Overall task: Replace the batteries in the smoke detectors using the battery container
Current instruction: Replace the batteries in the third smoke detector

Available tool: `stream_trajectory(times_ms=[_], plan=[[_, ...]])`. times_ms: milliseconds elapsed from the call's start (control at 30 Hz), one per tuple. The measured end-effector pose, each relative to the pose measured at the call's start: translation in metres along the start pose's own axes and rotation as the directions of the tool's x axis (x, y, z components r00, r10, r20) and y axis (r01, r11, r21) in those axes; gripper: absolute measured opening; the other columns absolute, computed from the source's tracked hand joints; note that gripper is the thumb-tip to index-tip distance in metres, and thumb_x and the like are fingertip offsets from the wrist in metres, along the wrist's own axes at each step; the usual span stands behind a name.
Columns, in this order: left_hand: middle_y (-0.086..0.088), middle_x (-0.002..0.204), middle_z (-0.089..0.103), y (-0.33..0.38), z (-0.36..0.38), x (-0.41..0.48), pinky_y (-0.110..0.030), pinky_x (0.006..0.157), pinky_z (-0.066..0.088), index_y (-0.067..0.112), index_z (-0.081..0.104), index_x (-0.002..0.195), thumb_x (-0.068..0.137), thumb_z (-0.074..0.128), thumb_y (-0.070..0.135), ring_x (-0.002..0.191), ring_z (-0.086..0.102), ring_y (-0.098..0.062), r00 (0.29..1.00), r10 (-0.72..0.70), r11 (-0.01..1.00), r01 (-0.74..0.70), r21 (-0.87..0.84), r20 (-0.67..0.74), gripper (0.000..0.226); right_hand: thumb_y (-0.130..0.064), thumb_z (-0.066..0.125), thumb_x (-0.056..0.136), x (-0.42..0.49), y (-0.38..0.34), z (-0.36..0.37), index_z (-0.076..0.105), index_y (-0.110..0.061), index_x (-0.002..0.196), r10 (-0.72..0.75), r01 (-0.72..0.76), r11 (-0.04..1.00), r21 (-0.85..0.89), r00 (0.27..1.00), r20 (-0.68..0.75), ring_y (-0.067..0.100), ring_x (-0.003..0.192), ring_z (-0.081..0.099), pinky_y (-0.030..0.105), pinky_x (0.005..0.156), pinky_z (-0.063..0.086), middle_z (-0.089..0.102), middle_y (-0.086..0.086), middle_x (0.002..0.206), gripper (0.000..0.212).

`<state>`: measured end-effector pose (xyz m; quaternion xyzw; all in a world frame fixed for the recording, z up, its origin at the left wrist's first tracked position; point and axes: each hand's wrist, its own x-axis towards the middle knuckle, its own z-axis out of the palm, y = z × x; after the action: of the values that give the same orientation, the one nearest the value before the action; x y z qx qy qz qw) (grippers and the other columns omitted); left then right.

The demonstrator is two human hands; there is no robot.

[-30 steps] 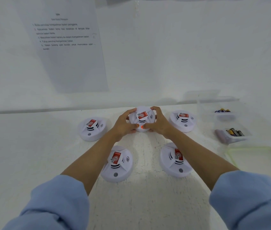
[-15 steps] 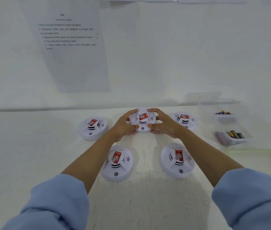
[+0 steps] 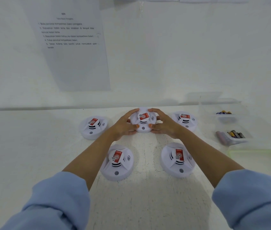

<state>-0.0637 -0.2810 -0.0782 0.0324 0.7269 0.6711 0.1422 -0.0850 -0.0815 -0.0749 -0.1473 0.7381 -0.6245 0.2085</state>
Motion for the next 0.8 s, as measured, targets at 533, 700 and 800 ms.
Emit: stream_trajectory(times_ms=[533, 700, 800], plan=[[-0.006, 0.110, 0.049, 0.0035, 0.0017, -0.0012, -0.025, 0.073, 0.054, 0.035, 0.042, 0.128, 0.086, 0.061, 0.003, 0.099, 0.055, -0.022, 1.000, -0.027, 1.000, 0.027, 0.016, -0.006, 0.056, -0.005, 0.061, 0.085, -0.0025, 0.0002, 0.0006, 0.038, -0.025, 0.130, -0.018, 0.018, 1.000, 0.000, 1.000, 0.004, 0.016, 0.093, 0.058, 0.026, 0.078, 0.055, 0.049, 0.009, 0.114, 0.054], [-0.002, 0.105, 0.050, 0.0026, 0.0033, -0.0018, -0.028, 0.076, 0.054, 0.033, 0.041, 0.131, 0.086, 0.061, 0.001, 0.094, 0.054, -0.017, 1.000, -0.021, 1.000, 0.021, 0.015, -0.022, 0.058, -0.007, 0.062, 0.085, -0.0024, 0.0002, 0.0012, 0.038, -0.026, 0.130, -0.018, 0.018, 1.000, -0.009, 1.000, 0.001, 0.017, 0.094, 0.058, 0.025, 0.077, 0.055, 0.050, 0.008, 0.114, 0.054], [0.000, 0.104, 0.051, 0.0025, 0.0038, -0.0024, -0.027, 0.076, 0.053, 0.034, 0.042, 0.129, 0.086, 0.061, 0.000, 0.091, 0.054, -0.015, 1.000, -0.020, 1.000, 0.020, 0.009, -0.024, 0.058, -0.007, 0.062, 0.086, -0.0031, 0.0006, 0.0019, 0.038, -0.027, 0.129, -0.020, 0.020, 1.000, 0.002, 1.000, 0.005, 0.016, 0.094, 0.059, 0.022, 0.074, 0.056, 0.051, 0.007, 0.112, 0.053]])
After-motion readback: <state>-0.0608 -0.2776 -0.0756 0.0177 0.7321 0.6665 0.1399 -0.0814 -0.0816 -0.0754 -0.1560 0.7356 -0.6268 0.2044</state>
